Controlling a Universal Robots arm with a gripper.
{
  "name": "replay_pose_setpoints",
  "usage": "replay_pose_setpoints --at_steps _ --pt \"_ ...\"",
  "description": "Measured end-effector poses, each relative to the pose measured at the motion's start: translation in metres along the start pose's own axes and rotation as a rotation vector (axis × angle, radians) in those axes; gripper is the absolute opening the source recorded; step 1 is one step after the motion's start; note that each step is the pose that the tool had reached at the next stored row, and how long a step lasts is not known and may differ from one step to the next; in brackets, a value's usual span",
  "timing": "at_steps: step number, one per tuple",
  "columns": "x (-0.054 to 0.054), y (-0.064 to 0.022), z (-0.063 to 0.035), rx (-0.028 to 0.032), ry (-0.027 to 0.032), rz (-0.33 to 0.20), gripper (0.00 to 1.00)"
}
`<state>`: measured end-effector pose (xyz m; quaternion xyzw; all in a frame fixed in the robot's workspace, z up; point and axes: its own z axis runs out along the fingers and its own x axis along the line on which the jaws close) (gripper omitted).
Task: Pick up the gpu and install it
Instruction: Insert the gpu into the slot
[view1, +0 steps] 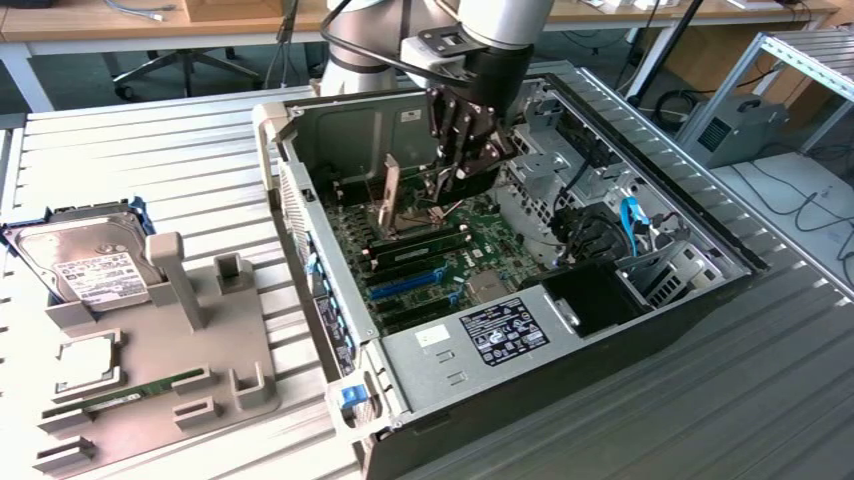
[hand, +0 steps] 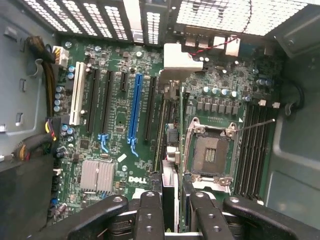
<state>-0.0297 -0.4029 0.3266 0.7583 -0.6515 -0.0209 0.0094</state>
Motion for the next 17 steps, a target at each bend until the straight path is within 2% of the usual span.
replay_pose_setpoints --at_steps 17 --pt "0.0001 -0.0008 0.0002 -0.0029 0.0060 -0.147 0.26"
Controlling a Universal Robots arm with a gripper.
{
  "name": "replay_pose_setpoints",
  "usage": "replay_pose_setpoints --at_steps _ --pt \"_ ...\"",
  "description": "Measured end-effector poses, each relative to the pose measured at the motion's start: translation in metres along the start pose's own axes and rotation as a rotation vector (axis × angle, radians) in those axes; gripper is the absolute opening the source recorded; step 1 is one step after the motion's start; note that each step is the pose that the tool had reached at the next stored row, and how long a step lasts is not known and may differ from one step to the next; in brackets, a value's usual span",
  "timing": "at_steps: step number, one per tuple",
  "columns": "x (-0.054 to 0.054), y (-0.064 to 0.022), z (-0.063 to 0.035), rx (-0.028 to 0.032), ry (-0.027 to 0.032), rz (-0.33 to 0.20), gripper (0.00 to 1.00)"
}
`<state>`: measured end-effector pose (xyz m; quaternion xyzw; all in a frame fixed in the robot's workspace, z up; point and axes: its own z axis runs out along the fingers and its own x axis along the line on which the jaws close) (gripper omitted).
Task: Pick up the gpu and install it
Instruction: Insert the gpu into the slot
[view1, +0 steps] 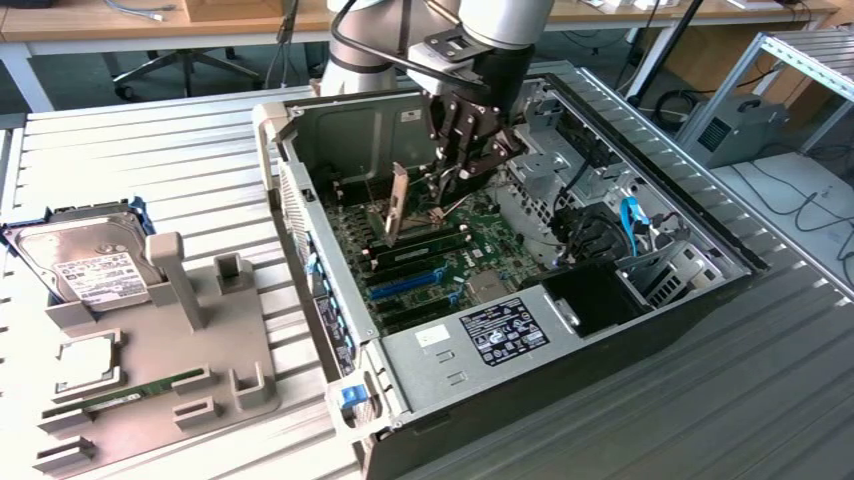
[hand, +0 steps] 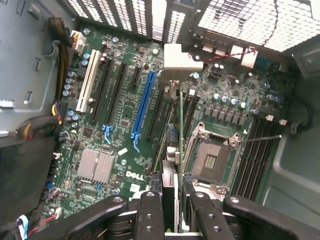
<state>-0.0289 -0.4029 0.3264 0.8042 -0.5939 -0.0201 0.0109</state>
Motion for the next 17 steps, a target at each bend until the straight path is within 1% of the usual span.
replay_pose_setpoints --at_steps 17 --pt "0.0002 -0.0007 0.0001 -0.0026 0.0055 -0.131 0.26"
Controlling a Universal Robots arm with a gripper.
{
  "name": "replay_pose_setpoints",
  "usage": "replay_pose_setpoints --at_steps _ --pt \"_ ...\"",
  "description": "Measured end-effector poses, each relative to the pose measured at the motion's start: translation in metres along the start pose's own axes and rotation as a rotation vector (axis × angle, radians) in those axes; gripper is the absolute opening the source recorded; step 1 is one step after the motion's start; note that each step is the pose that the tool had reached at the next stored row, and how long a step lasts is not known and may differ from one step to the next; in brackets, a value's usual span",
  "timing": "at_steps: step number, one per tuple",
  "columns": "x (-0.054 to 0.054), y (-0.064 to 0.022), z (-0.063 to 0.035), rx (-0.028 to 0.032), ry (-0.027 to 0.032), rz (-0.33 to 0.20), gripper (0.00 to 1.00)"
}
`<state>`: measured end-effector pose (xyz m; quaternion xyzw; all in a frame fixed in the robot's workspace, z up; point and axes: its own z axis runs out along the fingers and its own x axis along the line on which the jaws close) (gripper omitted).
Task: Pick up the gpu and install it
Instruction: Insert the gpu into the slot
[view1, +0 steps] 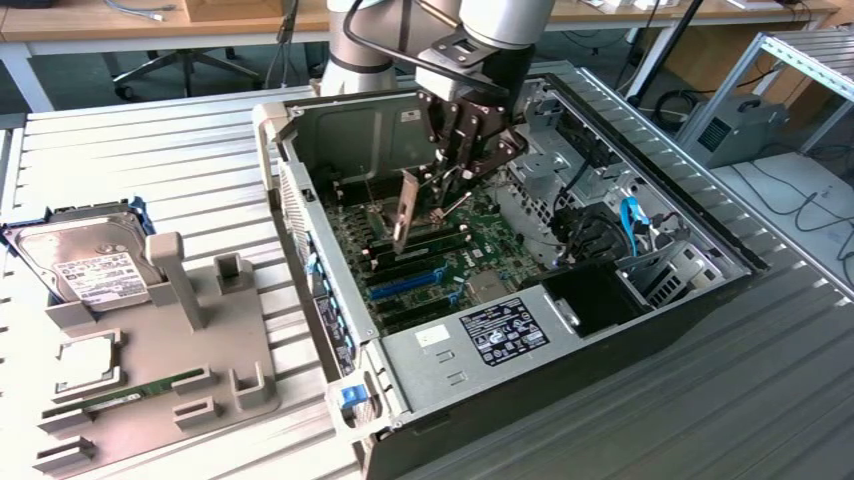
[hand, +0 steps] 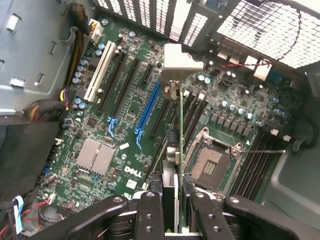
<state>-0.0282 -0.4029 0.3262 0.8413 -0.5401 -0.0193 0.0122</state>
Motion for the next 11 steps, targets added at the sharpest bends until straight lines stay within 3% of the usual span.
replay_pose_setpoints --at_steps 11 --pt "0.0003 -0.0006 0.0001 -0.0017 0.0037 -0.091 0.26"
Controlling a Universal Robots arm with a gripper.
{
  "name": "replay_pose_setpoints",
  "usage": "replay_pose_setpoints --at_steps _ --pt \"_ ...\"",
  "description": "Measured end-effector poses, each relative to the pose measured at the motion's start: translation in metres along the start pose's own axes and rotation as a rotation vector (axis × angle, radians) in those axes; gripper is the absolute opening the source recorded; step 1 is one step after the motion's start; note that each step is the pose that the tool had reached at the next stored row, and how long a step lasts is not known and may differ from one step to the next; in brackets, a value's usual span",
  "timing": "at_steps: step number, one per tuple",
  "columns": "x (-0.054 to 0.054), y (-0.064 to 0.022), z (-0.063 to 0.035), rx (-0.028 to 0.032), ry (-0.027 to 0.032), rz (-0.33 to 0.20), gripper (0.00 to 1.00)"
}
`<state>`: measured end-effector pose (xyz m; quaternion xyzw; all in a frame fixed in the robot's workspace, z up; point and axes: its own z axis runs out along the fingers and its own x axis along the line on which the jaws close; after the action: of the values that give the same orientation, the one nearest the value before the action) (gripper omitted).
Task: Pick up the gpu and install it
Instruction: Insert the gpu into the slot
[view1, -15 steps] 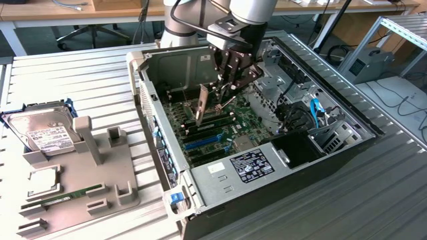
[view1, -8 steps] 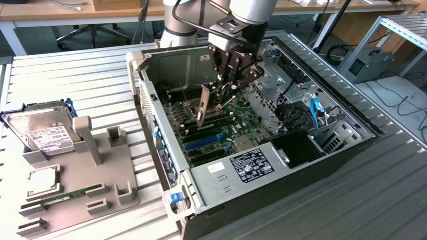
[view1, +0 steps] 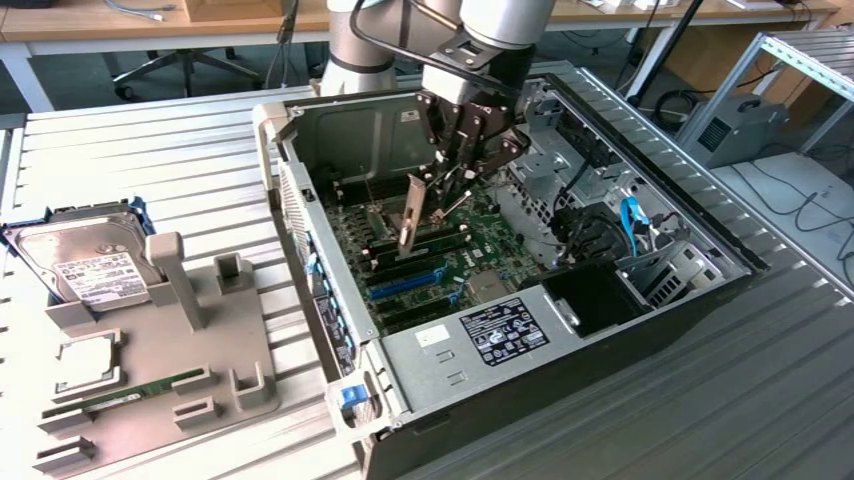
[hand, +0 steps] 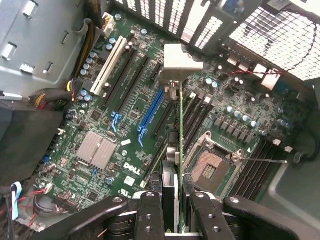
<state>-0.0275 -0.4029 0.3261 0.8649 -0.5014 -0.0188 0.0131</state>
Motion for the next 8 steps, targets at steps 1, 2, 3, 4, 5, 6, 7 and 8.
replay_pose_setpoints --at_steps 1,2,3,4,5,6,7,8 --pt "0.0000 0.0000 0.0000 -0.0002 0.0003 -0.007 0.26" --pt "0.0001 -0.0001 0.0000 -0.0004 0.0007 -0.018 0.26" --pt "0.0001 -0.0002 0.0000 -0.0006 0.0012 -0.030 0.26" --pt "0.0001 -0.0002 0.0000 -0.0008 0.0016 -0.037 0.26" --pt "0.0001 -0.0003 0.0001 -0.0009 0.0018 -0.044 0.26" --pt "0.0002 -0.0003 0.0001 -0.0010 0.0021 -0.052 0.26" --pt "0.0002 -0.0003 0.0001 -0.0011 0.0024 -0.058 0.26" --pt "0.0002 -0.0004 0.0001 -0.0013 0.0027 -0.066 0.26"
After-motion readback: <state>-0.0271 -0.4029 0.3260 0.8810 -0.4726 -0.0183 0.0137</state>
